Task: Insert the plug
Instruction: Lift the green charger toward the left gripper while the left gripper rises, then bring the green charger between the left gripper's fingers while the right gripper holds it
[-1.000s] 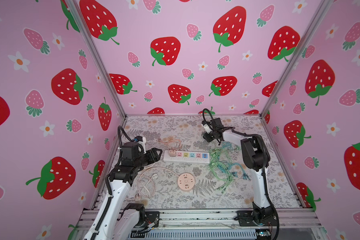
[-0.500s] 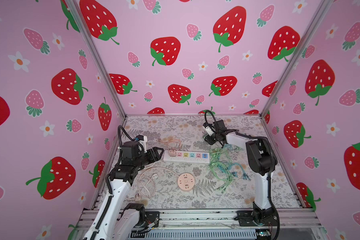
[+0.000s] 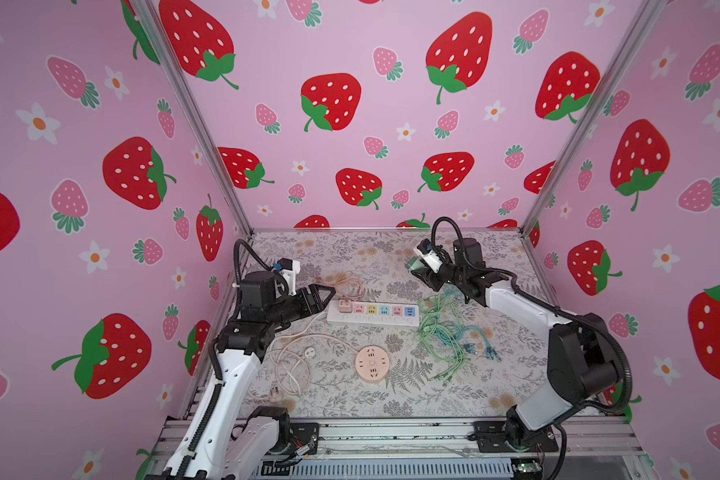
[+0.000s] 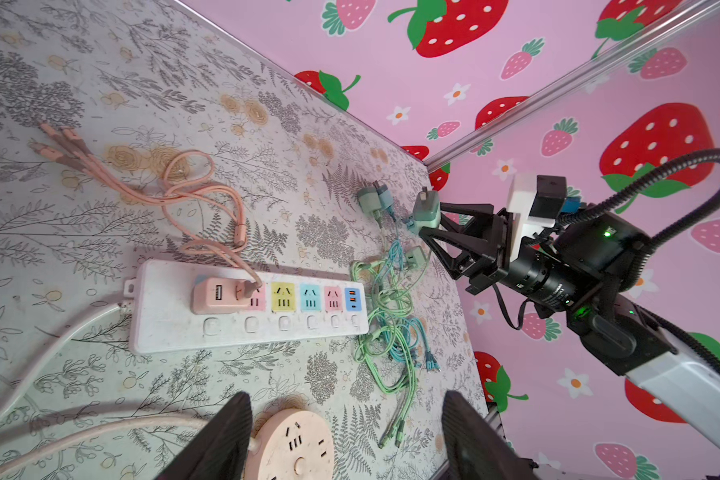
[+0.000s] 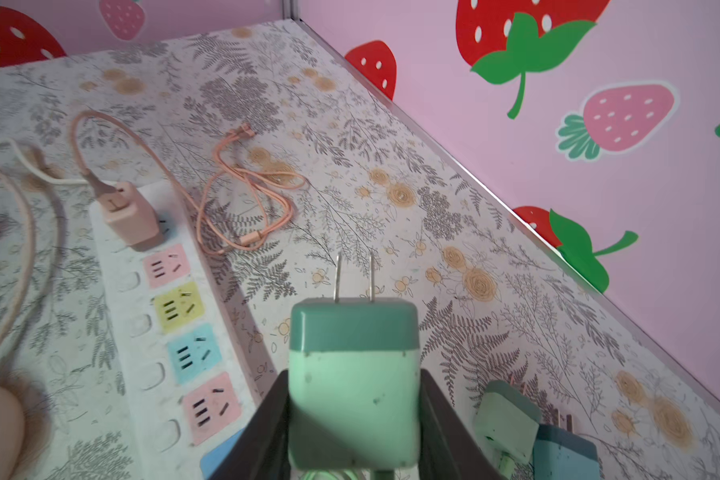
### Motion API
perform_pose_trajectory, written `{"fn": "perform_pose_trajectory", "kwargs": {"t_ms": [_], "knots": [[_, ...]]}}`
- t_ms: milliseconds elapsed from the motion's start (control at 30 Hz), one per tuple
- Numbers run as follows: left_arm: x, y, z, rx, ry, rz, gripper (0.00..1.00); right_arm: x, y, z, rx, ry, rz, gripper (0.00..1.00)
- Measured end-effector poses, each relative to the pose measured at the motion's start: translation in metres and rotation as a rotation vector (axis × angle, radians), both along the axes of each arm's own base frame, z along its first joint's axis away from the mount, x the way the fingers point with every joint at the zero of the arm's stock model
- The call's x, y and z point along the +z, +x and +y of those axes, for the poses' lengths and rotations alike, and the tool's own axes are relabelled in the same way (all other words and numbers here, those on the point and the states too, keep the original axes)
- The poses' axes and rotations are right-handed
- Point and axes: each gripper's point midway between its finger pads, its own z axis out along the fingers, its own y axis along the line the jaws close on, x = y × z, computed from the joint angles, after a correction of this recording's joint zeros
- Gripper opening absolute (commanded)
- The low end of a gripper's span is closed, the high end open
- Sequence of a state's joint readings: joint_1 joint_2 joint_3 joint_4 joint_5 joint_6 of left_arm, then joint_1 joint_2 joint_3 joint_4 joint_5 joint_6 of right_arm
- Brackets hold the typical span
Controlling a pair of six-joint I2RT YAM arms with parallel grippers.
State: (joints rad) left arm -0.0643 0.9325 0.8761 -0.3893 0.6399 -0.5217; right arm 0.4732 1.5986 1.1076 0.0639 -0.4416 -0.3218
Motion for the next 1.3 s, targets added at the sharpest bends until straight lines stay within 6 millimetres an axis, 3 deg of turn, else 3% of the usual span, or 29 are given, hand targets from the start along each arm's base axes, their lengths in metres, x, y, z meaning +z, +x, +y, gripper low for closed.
{"fn": "perform_pose_trajectory", "kwargs": {"t_ms": [233, 467, 800, 1033, 1300], "knots": [[0.011, 0.002, -0.029, -0.149, -0.072, -0.001, 0.74, 0.034, -0.036, 0.013, 0.123, 0.065, -0.051, 0.24], [0.031, 0.001, -0.062, -0.301, -0.147, -0.019, 0.75, 0.068, -0.091, 0.047, 0.277, 0.089, -0.134, 0.24], [0.035, -0.013, -0.095, -0.439, -0.179, -0.007, 0.73, 0.059, -0.143, 0.081, 0.393, 0.009, -0.154, 0.24], [0.028, -0.023, -0.108, -0.488, -0.156, 0.005, 0.71, 0.069, -0.161, 0.085, 0.42, 0.003, -0.192, 0.25], [0.016, -0.022, -0.118, -0.514, -0.138, 0.041, 0.59, 0.076, -0.171, 0.092, 0.44, -0.008, -0.228, 0.25]]}}
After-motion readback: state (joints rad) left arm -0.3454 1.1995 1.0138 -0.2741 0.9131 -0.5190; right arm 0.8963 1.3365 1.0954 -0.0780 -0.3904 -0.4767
